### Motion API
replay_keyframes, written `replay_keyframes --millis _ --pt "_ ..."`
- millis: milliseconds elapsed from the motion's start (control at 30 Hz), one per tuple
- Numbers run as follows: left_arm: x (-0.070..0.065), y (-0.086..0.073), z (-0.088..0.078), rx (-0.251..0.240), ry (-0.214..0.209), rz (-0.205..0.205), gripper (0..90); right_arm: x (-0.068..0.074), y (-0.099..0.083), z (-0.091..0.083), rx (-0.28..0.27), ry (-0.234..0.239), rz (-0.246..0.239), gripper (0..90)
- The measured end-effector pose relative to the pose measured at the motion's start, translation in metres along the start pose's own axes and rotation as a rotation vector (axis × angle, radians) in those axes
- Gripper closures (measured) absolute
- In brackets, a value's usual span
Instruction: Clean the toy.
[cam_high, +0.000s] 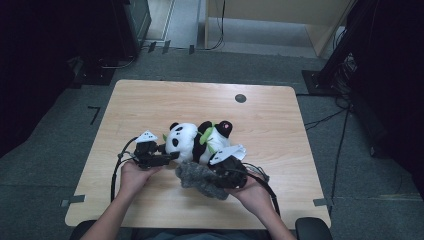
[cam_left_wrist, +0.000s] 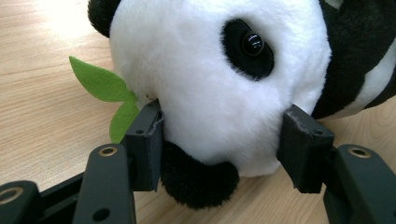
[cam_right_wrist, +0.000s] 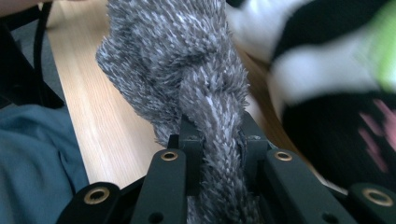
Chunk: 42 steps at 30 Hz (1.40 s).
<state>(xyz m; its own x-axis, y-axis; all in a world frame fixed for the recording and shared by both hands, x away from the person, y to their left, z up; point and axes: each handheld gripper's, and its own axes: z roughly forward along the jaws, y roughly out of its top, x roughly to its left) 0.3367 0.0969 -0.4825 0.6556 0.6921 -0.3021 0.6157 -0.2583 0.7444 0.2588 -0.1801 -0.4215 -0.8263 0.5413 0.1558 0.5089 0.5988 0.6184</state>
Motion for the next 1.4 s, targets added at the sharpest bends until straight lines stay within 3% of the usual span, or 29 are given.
replay_keyframes --millis 200,300,533,633,700,867,1267,1400 --pt "0.000 0.000 0.000 0.000 -0.002 0.000 39.8 0.009 0.029 0.034 0.033 0.003 -0.062 77.1" --pt "0.000 0.000 0.000 0.000 -0.002 0.001 39.8 0.006 0.040 0.047 0.039 -0.018 -0.056 77.0" --pt "0.000 0.000 0.000 0.000 -0.001 0.000 39.9 -0.002 0.053 0.068 0.042 -0.092 -0.050 77.0" --pt "0.000 0.000 0.000 0.000 0.000 -0.003 40.0 -0.002 0.055 0.072 0.038 -0.147 -0.066 76.4" --pt "0.000 0.000 0.000 0.000 0.000 -0.002 40.0 0.000 0.055 0.073 0.045 -0.182 -0.076 76.4" --pt "0.000 0.001 0.000 0.002 -0.002 0.001 40.0 -0.001 0.053 0.070 0.052 -0.204 -0.071 76.5" --pt "0.001 0.000 0.000 0.000 -0.009 0.001 40.0 -0.008 0.031 0.046 0.048 -0.207 -0.026 76.8" --pt "0.000 0.000 0.000 0.002 -0.005 0.010 40.0 -0.011 0.020 0.036 0.019 -0.178 -0.034 77.0"
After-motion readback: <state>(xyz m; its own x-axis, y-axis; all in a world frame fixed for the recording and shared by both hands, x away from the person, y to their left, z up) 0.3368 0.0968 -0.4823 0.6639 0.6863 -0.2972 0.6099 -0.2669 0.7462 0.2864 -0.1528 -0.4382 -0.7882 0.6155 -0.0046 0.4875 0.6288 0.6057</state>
